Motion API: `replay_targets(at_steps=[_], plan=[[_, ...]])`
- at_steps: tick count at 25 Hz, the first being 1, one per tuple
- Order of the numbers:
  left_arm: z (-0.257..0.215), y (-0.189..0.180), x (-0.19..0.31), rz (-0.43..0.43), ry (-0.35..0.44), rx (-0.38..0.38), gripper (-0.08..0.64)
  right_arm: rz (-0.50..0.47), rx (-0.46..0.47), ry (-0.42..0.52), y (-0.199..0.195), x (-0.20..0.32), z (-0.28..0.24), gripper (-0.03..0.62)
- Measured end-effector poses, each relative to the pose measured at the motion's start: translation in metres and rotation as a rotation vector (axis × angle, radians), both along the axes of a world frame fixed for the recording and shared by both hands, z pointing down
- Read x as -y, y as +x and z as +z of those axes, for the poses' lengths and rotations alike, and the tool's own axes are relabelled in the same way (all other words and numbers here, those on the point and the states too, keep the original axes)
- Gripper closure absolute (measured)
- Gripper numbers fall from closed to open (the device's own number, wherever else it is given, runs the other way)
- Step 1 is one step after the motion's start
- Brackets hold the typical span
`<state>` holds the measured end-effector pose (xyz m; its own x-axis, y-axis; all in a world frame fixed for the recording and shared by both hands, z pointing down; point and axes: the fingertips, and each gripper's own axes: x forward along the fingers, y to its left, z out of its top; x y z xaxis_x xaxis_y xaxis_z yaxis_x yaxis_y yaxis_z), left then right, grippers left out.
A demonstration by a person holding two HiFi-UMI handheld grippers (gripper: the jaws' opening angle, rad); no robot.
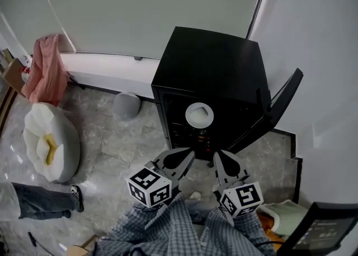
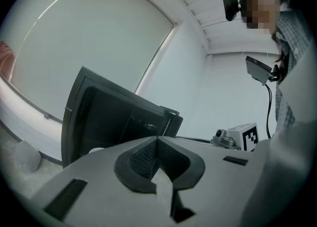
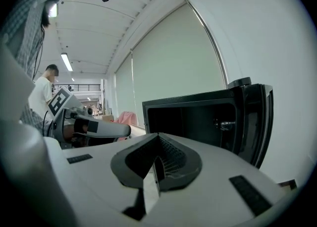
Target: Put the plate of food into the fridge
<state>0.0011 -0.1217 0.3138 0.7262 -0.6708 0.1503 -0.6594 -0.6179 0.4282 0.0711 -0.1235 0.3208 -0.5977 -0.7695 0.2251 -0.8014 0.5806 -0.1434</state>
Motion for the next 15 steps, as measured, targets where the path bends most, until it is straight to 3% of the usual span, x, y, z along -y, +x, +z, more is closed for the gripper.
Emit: replay_targets(at_steps=[6, 15], plan=[[-0.004, 0.009, -0.007, 0.043, 0.015, 0.005, 0.554, 0.022, 0.075, -0.013, 0.0, 0.002, -0.001, 0.584], [-0.001, 0.008, -0.016, 0.041, 0.0, -0.001, 0.554, 0.004, 0.067, -0.016, -0.005, -0.007, -0.002, 0.584]])
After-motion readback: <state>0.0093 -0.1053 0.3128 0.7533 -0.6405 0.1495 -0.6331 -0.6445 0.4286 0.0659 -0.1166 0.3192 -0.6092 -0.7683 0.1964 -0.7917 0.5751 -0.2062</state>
